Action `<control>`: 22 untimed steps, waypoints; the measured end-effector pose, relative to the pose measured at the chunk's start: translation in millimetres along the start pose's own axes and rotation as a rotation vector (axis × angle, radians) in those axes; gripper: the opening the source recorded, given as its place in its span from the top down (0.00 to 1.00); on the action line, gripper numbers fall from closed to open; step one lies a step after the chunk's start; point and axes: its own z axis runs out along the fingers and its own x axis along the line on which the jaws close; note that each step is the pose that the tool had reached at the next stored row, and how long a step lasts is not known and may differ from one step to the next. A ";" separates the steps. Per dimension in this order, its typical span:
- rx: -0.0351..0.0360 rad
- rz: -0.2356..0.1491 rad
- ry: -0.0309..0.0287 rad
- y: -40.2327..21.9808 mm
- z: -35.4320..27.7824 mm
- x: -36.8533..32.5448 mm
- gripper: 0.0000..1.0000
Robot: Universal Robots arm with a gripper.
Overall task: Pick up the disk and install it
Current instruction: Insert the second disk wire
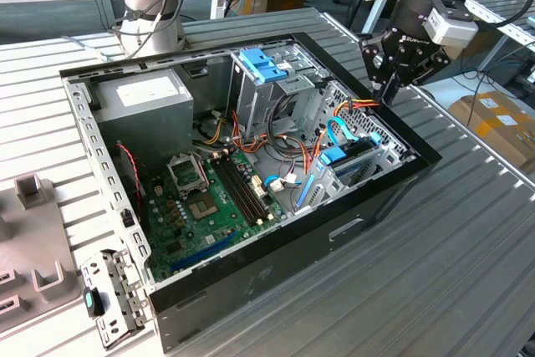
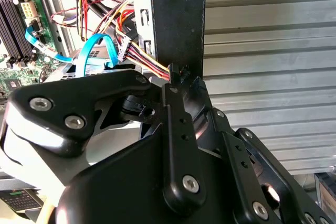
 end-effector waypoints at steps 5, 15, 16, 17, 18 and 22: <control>0.0000 0.000 0.0000 0.0 -0.2 0.0 0.79; -0.0001 0.000 0.0001 0.0 -6.1 0.4 0.84; 0.0001 0.000 0.0000 0.1 -7.2 0.5 0.84; 0.0004 0.000 -0.0002 0.0 -7.2 0.5 0.84; 0.0001 0.000 0.0000 0.0 -7.5 0.5 0.84; -0.0001 0.001 0.0000 2.1 -7.7 -2.6 0.84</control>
